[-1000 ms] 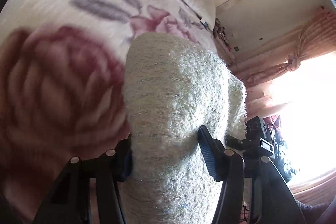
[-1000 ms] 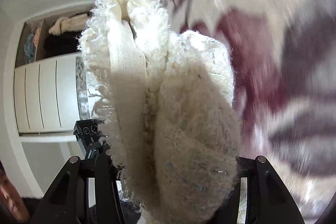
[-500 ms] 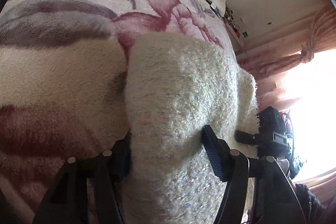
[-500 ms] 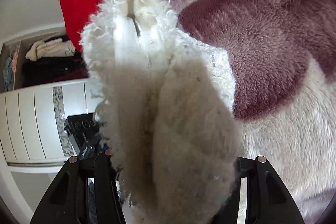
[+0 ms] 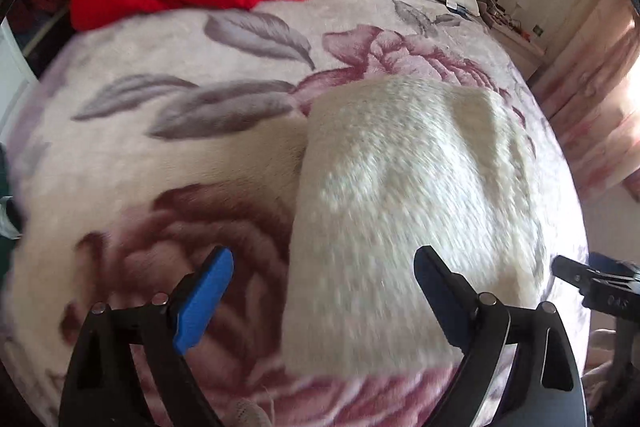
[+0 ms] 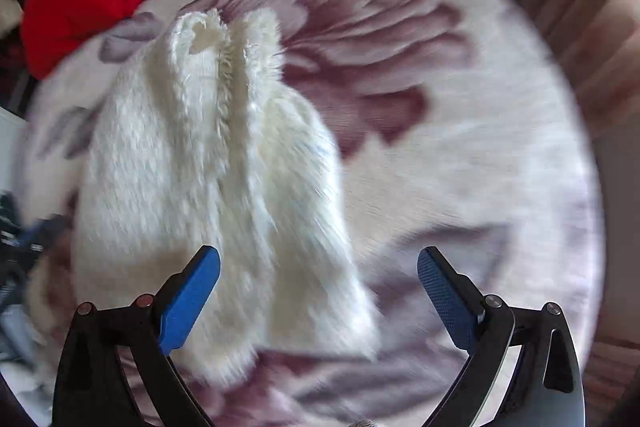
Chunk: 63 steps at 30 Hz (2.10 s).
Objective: Fold large clothes
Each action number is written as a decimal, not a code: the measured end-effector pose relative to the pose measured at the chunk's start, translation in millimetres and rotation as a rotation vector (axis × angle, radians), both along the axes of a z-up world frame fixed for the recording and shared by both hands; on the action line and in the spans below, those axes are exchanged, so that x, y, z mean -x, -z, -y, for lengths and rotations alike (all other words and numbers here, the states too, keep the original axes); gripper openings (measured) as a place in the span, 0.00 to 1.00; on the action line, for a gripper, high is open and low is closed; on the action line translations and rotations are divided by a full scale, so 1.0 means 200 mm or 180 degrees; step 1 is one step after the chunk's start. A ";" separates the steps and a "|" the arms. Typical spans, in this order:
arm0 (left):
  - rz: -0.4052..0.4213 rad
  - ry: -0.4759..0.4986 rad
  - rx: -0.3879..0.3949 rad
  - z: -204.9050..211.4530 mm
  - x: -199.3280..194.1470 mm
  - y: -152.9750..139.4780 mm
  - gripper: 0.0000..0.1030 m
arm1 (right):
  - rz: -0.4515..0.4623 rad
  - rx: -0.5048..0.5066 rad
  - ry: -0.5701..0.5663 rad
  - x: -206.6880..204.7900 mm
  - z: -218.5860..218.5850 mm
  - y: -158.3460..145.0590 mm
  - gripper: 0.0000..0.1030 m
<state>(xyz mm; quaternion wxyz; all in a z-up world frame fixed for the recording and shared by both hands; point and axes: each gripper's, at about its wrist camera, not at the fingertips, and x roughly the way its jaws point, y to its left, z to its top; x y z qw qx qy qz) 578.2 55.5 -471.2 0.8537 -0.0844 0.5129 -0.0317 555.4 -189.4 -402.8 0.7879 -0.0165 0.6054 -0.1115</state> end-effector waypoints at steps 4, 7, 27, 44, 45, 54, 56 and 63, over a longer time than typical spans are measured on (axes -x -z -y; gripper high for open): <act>0.0070 -0.0015 -0.0108 0.04 0.16 -0.21 0.91 | 0.0139 0.0319 0.0014 0.30 -0.05 -0.27 0.99; 0.0154 -0.0009 -0.0169 0.07 0.26 -0.42 0.91 | 0.0233 0.0308 0.0088 0.45 -0.07 -0.48 0.99; 0.0853 -0.0001 -0.0211 0.21 1.41 -1.72 0.91 | 0.1279 0.0614 -0.0113 1.74 -0.47 -2.09 0.99; 0.1196 -0.0171 -0.0345 0.22 1.86 -1.98 0.91 | 0.1751 0.0557 -0.0303 2.40 -0.63 -2.63 1.00; 0.1196 -0.0183 -0.0353 0.22 1.87 -1.98 0.91 | 0.1770 0.0555 -0.0308 2.42 -0.63 -2.64 1.00; 0.1311 -0.0264 -0.0402 0.24 1.97 -2.01 1.00 | 0.1854 0.0529 -0.0411 2.50 -0.63 -2.69 1.00; 0.1318 -0.0267 -0.0410 0.24 1.98 -2.01 1.00 | 0.1851 0.0502 -0.0427 2.50 -0.62 -2.70 1.00; 0.1389 -0.0276 -0.0434 0.25 2.01 -2.02 1.00 | 0.1854 0.0483 -0.0446 2.51 -0.61 -2.70 1.00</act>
